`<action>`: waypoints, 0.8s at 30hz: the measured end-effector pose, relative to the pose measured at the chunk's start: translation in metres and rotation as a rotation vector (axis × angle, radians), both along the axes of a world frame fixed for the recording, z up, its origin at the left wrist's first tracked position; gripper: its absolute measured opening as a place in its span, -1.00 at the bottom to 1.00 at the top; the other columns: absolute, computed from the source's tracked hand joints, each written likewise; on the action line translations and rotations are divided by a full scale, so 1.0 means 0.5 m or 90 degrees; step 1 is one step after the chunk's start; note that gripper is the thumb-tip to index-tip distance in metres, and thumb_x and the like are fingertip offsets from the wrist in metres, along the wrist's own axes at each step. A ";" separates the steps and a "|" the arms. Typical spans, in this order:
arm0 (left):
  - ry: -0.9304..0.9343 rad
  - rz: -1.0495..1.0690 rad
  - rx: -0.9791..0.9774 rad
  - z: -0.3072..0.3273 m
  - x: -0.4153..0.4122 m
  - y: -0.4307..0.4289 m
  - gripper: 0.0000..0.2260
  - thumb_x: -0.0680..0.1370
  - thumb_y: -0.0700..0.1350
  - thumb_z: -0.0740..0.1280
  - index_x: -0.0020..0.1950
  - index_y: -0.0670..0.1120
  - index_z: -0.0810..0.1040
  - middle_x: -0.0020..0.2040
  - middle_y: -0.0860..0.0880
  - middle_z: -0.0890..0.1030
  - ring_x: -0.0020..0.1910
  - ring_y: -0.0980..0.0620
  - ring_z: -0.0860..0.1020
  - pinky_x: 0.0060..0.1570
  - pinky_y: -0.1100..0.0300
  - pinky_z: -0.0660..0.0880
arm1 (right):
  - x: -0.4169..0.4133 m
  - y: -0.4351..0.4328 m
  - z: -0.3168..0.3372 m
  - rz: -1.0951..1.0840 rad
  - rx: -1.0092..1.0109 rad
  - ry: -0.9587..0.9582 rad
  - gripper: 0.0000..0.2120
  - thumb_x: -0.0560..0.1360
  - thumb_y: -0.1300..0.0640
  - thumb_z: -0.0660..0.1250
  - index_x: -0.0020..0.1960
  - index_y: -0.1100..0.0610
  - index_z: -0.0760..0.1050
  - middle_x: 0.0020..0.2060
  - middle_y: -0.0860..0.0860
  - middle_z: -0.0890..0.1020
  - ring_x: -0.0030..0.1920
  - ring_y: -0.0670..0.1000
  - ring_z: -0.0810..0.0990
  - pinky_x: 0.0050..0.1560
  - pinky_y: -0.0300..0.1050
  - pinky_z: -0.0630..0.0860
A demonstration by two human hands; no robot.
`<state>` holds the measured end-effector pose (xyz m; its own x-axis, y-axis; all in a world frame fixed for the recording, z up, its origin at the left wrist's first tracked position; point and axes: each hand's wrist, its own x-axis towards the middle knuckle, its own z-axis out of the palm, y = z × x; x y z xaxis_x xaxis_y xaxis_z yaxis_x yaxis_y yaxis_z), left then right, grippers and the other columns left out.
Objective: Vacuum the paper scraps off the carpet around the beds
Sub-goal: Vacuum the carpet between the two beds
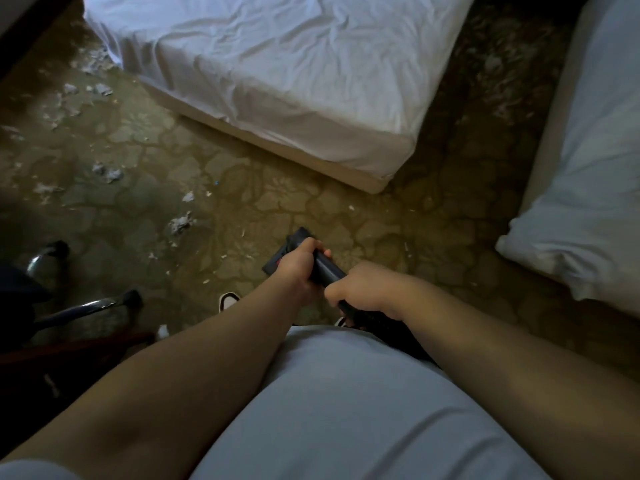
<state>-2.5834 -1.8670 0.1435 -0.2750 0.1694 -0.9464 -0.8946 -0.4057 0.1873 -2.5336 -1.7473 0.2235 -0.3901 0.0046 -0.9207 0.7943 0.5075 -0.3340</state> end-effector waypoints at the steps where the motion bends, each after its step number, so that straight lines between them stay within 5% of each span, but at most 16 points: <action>1: 0.004 -0.009 0.008 0.002 0.008 0.018 -0.94 0.58 -0.21 0.36 0.02 -0.17 0.52 -0.29 -0.06 0.56 -0.34 0.05 0.53 -0.39 0.19 0.56 | 0.011 0.016 0.001 -0.008 0.004 -0.001 -0.55 0.17 0.04 0.45 0.02 0.19 0.62 -0.10 0.21 0.75 -0.10 0.22 0.77 -0.03 0.08 0.69; 13: 0.026 0.032 -0.010 -0.013 -0.003 -0.079 -0.93 0.58 -0.21 0.34 -0.10 -0.14 0.50 -0.29 -0.06 0.55 -0.32 0.04 0.53 -0.19 0.11 0.54 | -0.003 -0.079 -0.020 0.007 0.027 0.002 -0.47 0.16 -0.04 0.47 0.09 0.13 0.58 -0.11 0.17 0.74 -0.14 0.17 0.77 -0.04 0.09 0.70; 19: 0.023 0.077 -0.040 -0.032 -0.092 -0.297 -0.96 0.57 -0.19 0.35 -0.08 -0.12 0.53 -0.27 -0.05 0.56 -0.33 0.05 0.55 -0.24 0.13 0.55 | -0.116 -0.286 -0.025 0.042 0.019 -0.005 -0.69 0.31 0.05 0.50 0.00 0.17 0.62 -0.28 0.12 0.72 -0.35 0.10 0.68 -0.30 -0.08 0.60; 24: 0.025 0.083 -0.112 -0.029 -0.220 -0.534 -0.93 0.59 -0.16 0.35 -0.05 -0.15 0.54 -0.28 -0.05 0.56 -0.38 0.04 0.54 -0.38 0.18 0.54 | -0.245 -0.519 -0.035 0.027 -0.041 -0.021 -0.75 0.39 0.13 0.48 0.01 0.23 0.64 -0.31 0.12 0.71 -0.40 0.07 0.66 -0.30 -0.09 0.58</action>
